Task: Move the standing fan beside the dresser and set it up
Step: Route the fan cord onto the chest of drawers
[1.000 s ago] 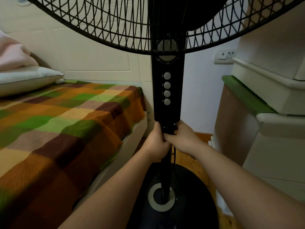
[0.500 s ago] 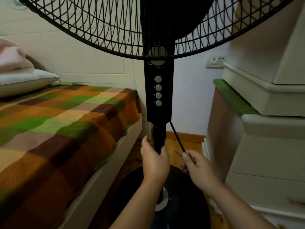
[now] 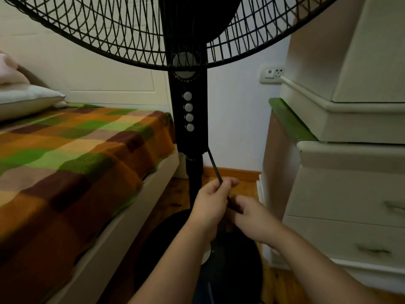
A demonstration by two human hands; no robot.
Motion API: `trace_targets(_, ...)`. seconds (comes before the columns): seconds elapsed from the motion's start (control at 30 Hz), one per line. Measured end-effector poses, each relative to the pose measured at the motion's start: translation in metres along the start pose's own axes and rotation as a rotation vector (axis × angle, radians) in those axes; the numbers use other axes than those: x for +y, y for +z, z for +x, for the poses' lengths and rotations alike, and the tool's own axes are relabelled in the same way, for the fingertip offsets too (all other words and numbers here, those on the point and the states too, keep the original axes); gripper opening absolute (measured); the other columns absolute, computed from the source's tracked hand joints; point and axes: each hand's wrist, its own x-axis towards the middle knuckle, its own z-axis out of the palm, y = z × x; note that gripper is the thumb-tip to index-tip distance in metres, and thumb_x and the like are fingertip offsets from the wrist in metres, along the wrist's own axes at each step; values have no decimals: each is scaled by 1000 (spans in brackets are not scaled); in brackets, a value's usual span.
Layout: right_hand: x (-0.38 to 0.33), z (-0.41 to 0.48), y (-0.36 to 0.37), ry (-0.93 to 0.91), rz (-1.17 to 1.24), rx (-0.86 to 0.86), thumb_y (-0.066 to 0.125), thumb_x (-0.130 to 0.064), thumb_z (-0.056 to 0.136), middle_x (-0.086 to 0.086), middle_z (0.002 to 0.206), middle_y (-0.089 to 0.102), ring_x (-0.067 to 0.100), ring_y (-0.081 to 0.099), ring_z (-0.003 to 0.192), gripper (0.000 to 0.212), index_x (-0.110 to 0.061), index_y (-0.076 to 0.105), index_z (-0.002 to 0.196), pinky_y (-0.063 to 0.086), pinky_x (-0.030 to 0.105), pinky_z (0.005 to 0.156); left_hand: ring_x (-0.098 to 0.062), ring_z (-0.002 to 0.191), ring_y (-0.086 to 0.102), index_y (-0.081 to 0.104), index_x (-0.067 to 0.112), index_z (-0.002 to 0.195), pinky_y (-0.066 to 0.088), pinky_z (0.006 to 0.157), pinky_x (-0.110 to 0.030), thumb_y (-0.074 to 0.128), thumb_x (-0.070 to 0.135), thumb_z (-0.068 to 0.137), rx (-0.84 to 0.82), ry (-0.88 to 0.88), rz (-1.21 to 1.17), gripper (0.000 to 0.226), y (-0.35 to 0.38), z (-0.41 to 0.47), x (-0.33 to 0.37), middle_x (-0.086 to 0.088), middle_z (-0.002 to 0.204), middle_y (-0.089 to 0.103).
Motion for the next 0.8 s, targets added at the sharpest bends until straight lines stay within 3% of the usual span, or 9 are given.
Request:
trace_targets(0.07, 8, -9, -10, 90, -33, -42, 63, -36, 96, -8, 63, 71, 7, 69, 61, 19, -24, 67, 83, 50, 19, 57, -20, 108, 69, 69, 19, 113, 54, 96, -41, 45, 28, 107, -47, 3, -150, 27, -1, 1, 7, -2, 112, 76)
trace_targets(0.17, 28, -21, -32, 189, -112, -33, 68, -62, 79, 3, 61, 70, 20, 69, 62, 39, -26, 67, 63, 55, 43, 76, -22, 103, 72, 64, 16, 123, 56, 91, -41, 41, 27, 108, -106, 11, -299, 30, -4, 3, 18, -4, 111, 77)
trace_targets(0.23, 31, -28, -49, 209, -88, 26, 69, -68, 66, 2, 57, 65, 15, 63, 53, 41, -29, 66, 54, 53, 39, 67, -22, 101, 73, 62, 14, 126, 57, 91, -41, 40, 27, 108, -125, 28, -394, 31, -5, 4, 22, -5, 110, 77)
trace_targets(0.3, 27, -30, -64, 214, -11, 130, 74, -64, 62, 1, 54, 57, 15, 56, 49, 41, -24, 67, 57, 46, 30, 57, -24, 99, 74, 61, 11, 127, 58, 91, -42, 40, 26, 107, -120, 36, -479, 32, -5, 6, 24, -6, 104, 77)
trace_targets(0.47, 17, -28, -91, 139, 71, 246, 79, -25, 82, -14, 43, 40, 0, 36, 36, 27, -11, 59, 71, 29, 10, 39, -23, 86, 75, 58, 5, 126, 63, 81, -37, 45, 25, 106, 4, -52, -447, 31, 0, 10, 8, -6, 90, 76)
trace_targets(0.57, 8, -24, -102, 98, 151, 300, 79, -18, 82, -14, 43, 40, 2, 34, 37, 26, -15, 56, 68, 27, 13, 38, -23, 80, 75, 62, 6, 116, 63, 82, -42, 56, 29, 102, 92, -132, -287, 28, -1, 11, -5, -13, 97, 77)
trace_targets(0.63, 0, -22, -107, 78, 234, 304, 76, -11, 82, -8, 49, 42, 7, 31, 41, 18, -15, 61, 74, 23, 20, 39, -22, 76, 76, 62, 9, 112, 64, 72, -38, 64, 39, 96, 172, -107, -34, 34, 0, 10, -11, -12, 92, 76)
trace_targets(0.73, -13, -20, -111, 44, 279, 281, 63, 4, 86, 0, 52, 41, 9, 28, 40, 18, -12, 62, 79, 19, 19, 40, -21, 69, 69, 52, 23, 100, 56, 57, -31, 70, 41, 91, 338, 103, 340, 27, 1, 7, -9, -8, 86, 68)
trace_targets(0.8, -20, -21, -114, 26, 274, 268, 58, 7, 87, -6, 47, 45, 3, 33, 35, 20, -11, 61, 79, 24, 16, 35, -15, 78, 62, 47, 31, 95, 50, 62, -26, 69, 31, 93, 375, 337, 526, 22, 5, 4, -4, 3, 89, 61)
